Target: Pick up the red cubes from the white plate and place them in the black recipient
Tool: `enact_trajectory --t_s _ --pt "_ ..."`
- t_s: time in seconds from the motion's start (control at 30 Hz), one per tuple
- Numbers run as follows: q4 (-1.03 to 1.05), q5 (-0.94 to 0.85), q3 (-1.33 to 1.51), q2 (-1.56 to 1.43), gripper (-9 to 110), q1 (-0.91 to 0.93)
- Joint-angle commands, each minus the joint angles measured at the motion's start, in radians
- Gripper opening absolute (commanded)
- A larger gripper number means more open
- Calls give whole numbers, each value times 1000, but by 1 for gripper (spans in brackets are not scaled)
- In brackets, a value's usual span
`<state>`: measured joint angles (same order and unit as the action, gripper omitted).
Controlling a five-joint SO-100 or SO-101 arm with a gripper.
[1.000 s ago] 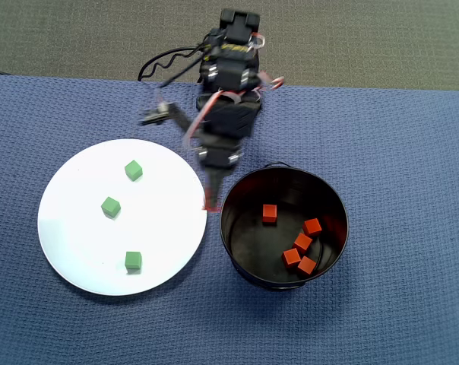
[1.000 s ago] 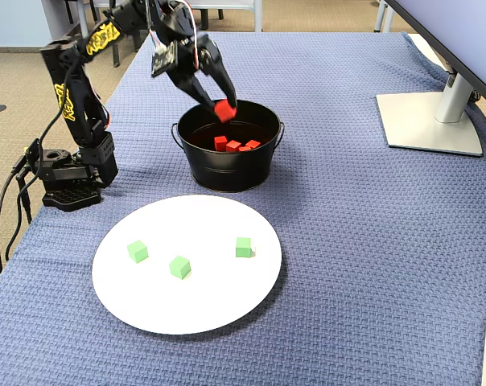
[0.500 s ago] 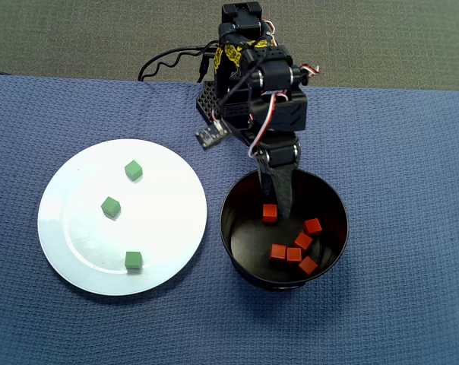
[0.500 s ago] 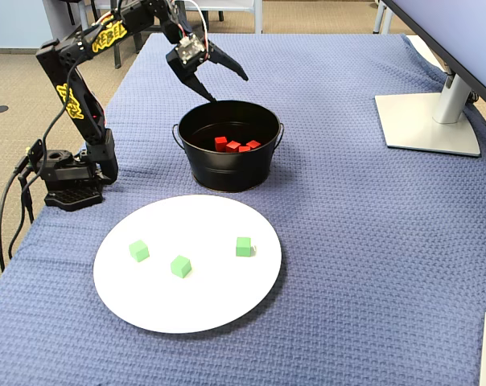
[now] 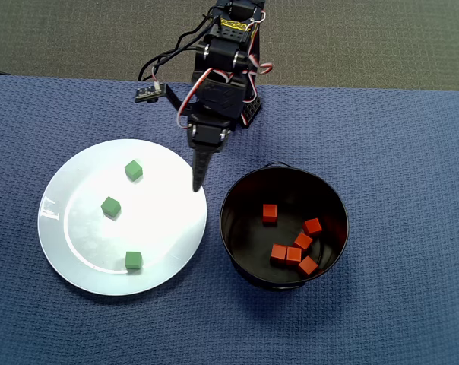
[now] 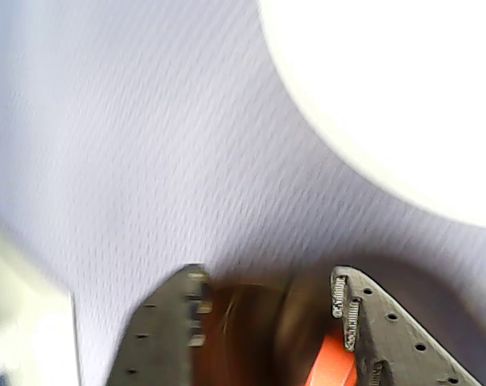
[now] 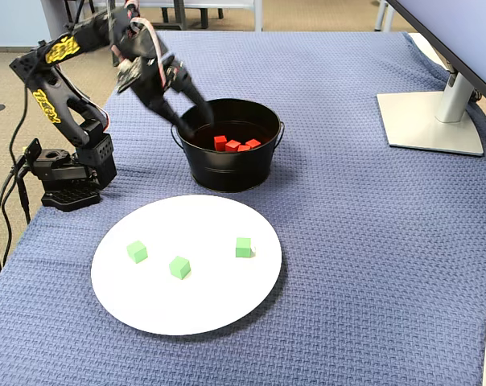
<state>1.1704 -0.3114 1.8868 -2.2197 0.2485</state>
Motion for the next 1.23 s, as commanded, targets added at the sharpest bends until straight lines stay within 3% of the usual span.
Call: enact_trajectory --t_s 0.0,0.3,0.77,1.2 --pt "-123 -37 235 -163 6 72" --pt "-183 -57 637 -457 1 155" --pt "-103 25 1015 -805 0 -60" --pt "-15 92 1011 -838 0 -137"
